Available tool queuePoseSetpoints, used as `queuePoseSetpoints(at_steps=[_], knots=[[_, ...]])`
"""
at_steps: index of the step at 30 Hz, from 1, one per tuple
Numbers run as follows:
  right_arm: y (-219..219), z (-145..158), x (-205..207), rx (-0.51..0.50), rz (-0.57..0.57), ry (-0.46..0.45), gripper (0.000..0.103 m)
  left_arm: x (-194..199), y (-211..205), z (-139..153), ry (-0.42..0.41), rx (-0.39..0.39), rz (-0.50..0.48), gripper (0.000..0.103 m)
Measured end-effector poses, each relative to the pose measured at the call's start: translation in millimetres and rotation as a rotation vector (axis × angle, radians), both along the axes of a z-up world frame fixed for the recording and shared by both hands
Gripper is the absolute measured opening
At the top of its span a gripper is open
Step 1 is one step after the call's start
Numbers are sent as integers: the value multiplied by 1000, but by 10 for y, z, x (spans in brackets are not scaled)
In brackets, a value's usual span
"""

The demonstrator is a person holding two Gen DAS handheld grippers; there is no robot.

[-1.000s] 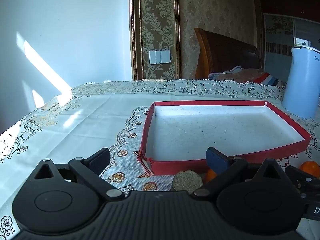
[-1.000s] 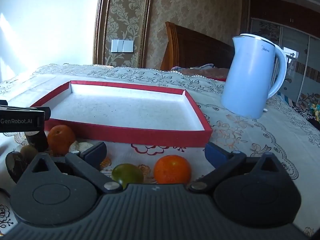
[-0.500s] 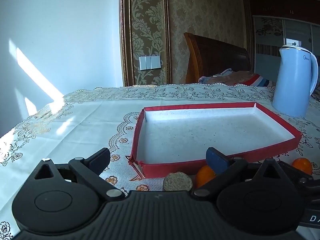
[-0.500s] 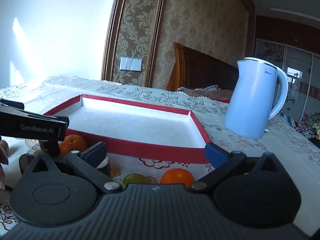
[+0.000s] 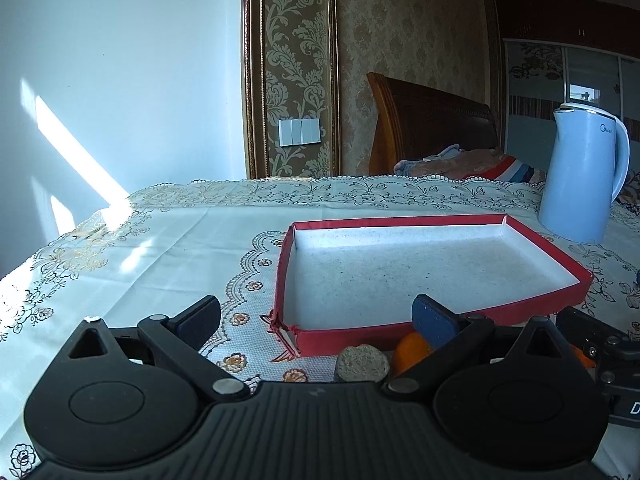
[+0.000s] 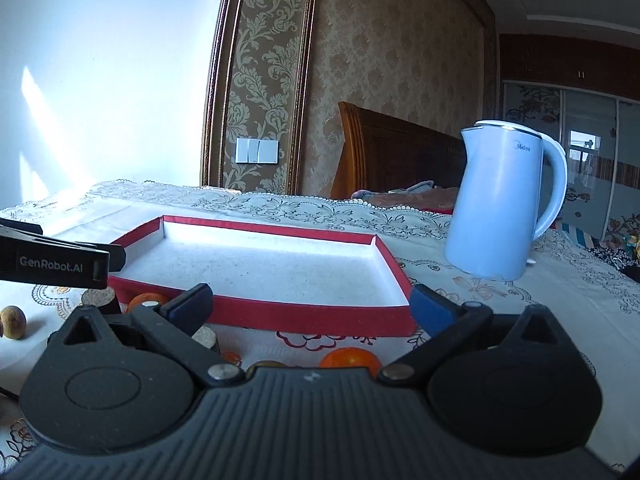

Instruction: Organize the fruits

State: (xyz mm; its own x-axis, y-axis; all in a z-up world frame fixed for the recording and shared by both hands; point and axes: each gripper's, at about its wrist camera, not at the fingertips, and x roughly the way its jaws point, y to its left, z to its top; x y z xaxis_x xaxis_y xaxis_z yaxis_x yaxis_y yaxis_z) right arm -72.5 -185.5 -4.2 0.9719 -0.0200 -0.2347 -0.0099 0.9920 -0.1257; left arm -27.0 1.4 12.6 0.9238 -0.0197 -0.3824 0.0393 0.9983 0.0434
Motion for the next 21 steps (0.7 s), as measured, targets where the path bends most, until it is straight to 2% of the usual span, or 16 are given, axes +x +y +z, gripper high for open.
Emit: queuePoseSetpoints(at_steps=[2, 6, 7, 8, 11, 12, 14, 18, 21], knots=[[-10, -11, 64, 20, 27, 51, 103, -90, 30, -4, 6, 13, 24, 103], [-58, -68, 173, 72, 64, 146, 103, -249, 91, -8, 33, -25, 26, 103], [-115, -49, 119, 97, 44, 109, 103, -285, 98, -10, 41, -36, 25, 103], [-115, -49, 119, 97, 44, 109, 103, -332, 101, -10, 47, -51, 21, 103], [-217, 10, -71, 141, 34, -9, 103, -425, 67, -8, 61, -75, 14, 103], [-232, 35, -95, 139, 32, -9, 103, -441, 49, -13, 71, -78, 17, 103], [-281, 75, -90, 125, 38, 44, 103, -481, 12, -36, 83, -81, 8, 103], [-584, 122, -175, 200, 45, 111, 103, -518, -43, -85, 110, -86, 11, 103], [-751, 78, -200, 192, 77, 220, 103, -533, -70, -153, 133, -87, 20, 103]])
